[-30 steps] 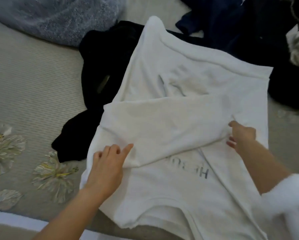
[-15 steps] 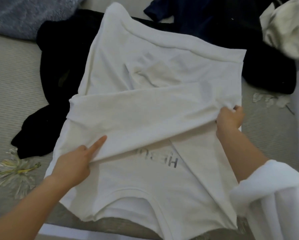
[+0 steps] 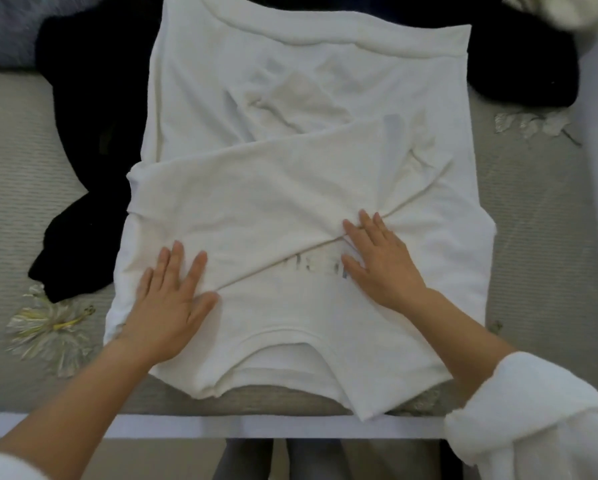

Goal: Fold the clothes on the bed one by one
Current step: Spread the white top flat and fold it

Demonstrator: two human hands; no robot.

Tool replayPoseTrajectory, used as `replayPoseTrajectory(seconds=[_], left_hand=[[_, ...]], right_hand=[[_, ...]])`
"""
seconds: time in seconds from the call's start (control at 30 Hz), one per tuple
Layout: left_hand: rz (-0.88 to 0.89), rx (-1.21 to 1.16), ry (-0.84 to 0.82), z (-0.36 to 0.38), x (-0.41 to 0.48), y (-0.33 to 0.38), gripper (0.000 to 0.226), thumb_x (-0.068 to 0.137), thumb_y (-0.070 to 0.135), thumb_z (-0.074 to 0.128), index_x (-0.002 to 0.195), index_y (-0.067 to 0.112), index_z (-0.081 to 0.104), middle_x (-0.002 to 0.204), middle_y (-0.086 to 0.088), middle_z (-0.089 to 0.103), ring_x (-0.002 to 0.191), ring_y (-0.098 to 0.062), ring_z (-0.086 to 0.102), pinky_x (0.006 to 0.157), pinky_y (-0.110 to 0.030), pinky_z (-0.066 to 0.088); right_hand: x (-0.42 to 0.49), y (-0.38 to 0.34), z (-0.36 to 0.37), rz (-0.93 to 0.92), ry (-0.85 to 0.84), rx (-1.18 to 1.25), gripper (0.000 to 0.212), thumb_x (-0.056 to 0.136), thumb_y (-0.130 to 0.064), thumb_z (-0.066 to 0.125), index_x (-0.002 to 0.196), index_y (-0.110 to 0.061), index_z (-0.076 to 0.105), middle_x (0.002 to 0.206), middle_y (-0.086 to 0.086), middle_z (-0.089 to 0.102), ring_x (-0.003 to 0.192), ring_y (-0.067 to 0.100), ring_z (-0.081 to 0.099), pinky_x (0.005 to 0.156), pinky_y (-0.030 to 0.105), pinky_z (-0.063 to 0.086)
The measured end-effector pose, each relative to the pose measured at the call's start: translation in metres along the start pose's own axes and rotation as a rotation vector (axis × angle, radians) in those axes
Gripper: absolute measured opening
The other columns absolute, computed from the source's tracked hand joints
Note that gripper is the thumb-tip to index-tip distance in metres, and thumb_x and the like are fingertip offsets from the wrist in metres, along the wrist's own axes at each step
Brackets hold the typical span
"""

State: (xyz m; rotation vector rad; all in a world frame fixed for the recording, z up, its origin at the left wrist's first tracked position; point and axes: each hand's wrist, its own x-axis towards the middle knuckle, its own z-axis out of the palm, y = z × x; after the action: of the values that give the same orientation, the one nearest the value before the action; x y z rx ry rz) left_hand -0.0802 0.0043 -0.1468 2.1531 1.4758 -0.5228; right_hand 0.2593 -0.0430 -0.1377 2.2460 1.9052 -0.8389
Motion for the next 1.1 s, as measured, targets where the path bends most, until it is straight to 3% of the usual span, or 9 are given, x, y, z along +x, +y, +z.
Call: replayPoseTrajectory(seconds=[0.13, 0.27, 0.37, 0.47, 0.57, 0.7, 0.8, 0.9, 1.1], left_hand=[[0.311, 0.047, -0.081, 0.005, -0.041, -0.009, 0.082, 0.077, 0.079, -0.001, 0.146, 0.038, -0.018, 0.152, 0.005, -0.035, 0.14, -0.011, -0.032, 0.115, -0.031, -0.019], [0.552, 0.027, -0.151, 0.01, -0.077, -0.023, 0.083, 0.084, 0.067, 0.037, 0.151, 0.039, -0.003, 0.159, 0.002, -0.019, 0.145, -0.016, -0.02, 0.116, -0.03, -0.015], [0.607, 0.195, -0.099, 0.013, -0.084, -0.028, 0.09, 0.068, 0.034, 0.049, 0.153, 0.022, 0.019, 0.161, -0.011, 0.007, 0.148, -0.026, 0.0, 0.117, -0.038, 0.0], [0.645, 0.284, 0.014, 0.014, -0.078, -0.018, 0.089, 0.057, 0.014, 0.067, 0.142, 0.006, 0.042, 0.151, -0.016, 0.035, 0.14, -0.031, 0.031, 0.114, -0.045, 0.02], [0.693, 0.313, 0.11, 0.015, -0.062, -0.008, 0.083, 0.043, -0.005, 0.085, 0.123, 0.001, 0.062, 0.133, -0.016, 0.056, 0.119, -0.034, 0.057, 0.096, -0.049, 0.048], [0.446, 0.133, 0.0, 0.006, -0.055, 0.006, 0.053, 0.089, 0.011, 0.059, 0.139, 0.022, 0.049, 0.146, 0.003, 0.046, 0.132, -0.018, 0.046, 0.102, -0.027, 0.039], [0.331, 0.031, -0.029, -0.011, -0.059, 0.018, 0.027, 0.093, 0.016, 0.048, 0.11, 0.024, 0.066, 0.108, 0.003, 0.069, 0.102, -0.02, 0.061, 0.069, -0.022, 0.041], [0.304, -0.056, -0.045, -0.03, -0.069, 0.026, 0.02, 0.091, 0.013, 0.046, 0.078, 0.021, 0.059, 0.073, 0.007, 0.061, 0.07, -0.009, 0.055, 0.052, -0.017, 0.029], [0.278, 0.029, -0.28, -0.041, -0.122, 0.059, 0.02, 0.085, 0.007, 0.049, 0.066, 0.015, 0.05, 0.072, 0.0, 0.059, 0.071, -0.019, 0.054, 0.064, -0.032, 0.04]], right_hand=[[-0.086, 0.012, 0.015, -0.14, -0.044, -0.009, 0.067, 0.098, -0.041, 0.043, 0.149, -0.039, 0.0, 0.158, -0.01, -0.007, 0.146, 0.008, -0.011, 0.12, 0.033, 0.005], [-0.167, 0.027, 0.037, -0.152, -0.167, -0.028, 0.094, 0.076, -0.02, 0.048, 0.15, -0.042, -0.005, 0.16, -0.009, -0.007, 0.148, 0.01, -0.011, 0.121, 0.033, -0.003], [-0.197, 0.029, 0.058, -0.149, -0.152, -0.188, 0.099, 0.068, -0.013, 0.062, 0.154, -0.026, 0.014, 0.161, 0.002, 0.008, 0.149, 0.024, 0.009, 0.117, 0.041, 0.006], [-0.196, 0.023, 0.073, -0.163, 0.027, -0.238, 0.07, 0.077, -0.018, 0.057, 0.144, -0.012, 0.039, 0.152, 0.009, 0.034, 0.137, 0.03, 0.039, 0.111, 0.043, 0.02], [-0.187, 0.023, 0.08, -0.186, 0.078, -0.219, 0.064, 0.082, -0.016, 0.067, 0.141, -0.014, 0.045, 0.148, 0.009, 0.039, 0.135, 0.03, 0.043, 0.117, 0.042, 0.021], [-0.178, 0.02, 0.068, 0.085, 0.003, 0.14, 0.057, 0.094, -0.006, 0.048, 0.144, -0.031, 0.038, 0.151, 0.001, 0.038, 0.137, 0.022, 0.04, 0.11, 0.033, 0.033], [-0.173, 0.02, 0.045, 0.205, -0.002, 0.257, 0.048, 0.096, -0.014, 0.041, 0.139, -0.034, 0.047, 0.133, 0.003, 0.06, 0.113, 0.022, 0.058, 0.081, 0.028, 0.042], [-0.178, 0.022, 0.022, 0.181, -0.078, 0.262, 0.047, 0.097, -0.015, 0.039, 0.138, -0.033, 0.049, 0.139, -0.002, 0.055, 0.122, 0.019, 0.053, 0.095, 0.028, 0.042], [-0.227, 0.02, -0.011, 0.135, -0.185, 0.257, 0.046, 0.096, -0.012, 0.04, 0.137, -0.028, 0.053, 0.14, -0.005, 0.053, 0.127, 0.017, 0.048, 0.099, 0.024, 0.037]])
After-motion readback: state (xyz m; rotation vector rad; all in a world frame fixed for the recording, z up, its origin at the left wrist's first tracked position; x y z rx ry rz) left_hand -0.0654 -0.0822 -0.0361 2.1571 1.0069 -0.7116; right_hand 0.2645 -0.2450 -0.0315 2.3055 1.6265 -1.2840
